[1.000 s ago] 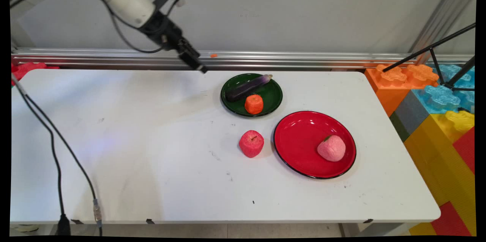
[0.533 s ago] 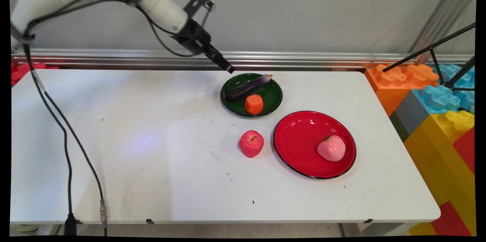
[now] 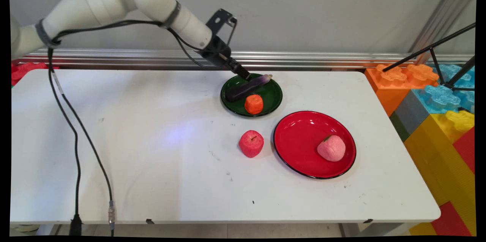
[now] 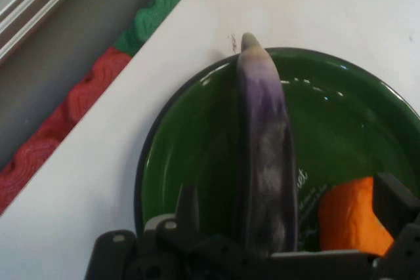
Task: Pick up the eggplant from the green plate, then place the picked object on the table
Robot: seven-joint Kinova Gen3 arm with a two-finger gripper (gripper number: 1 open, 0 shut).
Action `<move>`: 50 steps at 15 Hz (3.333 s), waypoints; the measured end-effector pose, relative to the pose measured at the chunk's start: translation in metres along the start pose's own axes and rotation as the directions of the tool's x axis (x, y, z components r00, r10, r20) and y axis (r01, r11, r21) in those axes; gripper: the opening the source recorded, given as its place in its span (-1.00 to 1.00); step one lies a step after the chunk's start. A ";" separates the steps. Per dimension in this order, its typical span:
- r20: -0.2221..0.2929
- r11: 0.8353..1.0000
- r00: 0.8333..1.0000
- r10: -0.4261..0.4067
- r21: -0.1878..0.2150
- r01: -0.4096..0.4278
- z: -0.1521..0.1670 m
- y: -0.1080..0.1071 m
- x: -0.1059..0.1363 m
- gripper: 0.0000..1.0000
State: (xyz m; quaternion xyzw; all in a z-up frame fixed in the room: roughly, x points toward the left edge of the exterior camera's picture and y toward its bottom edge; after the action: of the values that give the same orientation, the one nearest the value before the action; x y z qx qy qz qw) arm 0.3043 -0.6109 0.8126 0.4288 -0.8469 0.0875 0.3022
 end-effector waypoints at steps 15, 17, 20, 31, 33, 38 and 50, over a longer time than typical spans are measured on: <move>0.031 0.999 0.999 -0.006 0.043 0.005 0.075 0.014 0.003 1.00; 0.036 0.999 0.999 0.003 0.049 -0.005 0.079 0.015 0.002 1.00; 0.042 0.998 0.999 0.020 0.057 -0.022 0.084 0.016 0.002 1.00; 0.048 0.994 0.996 0.075 0.073 -0.079 0.089 0.022 0.005 -1.00; 0.049 0.994 0.995 0.081 0.075 -0.085 0.089 0.023 0.005 -1.00; 0.046 0.992 0.995 0.090 0.079 -0.094 0.087 0.026 0.008 -1.00; -0.045 0.993 0.993 0.108 0.061 -0.105 0.011 0.063 0.065 -1.00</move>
State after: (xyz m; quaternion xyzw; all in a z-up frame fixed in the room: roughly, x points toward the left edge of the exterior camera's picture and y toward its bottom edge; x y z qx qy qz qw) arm 0.2211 -0.6200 0.8489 0.3892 -0.8581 0.1385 0.3050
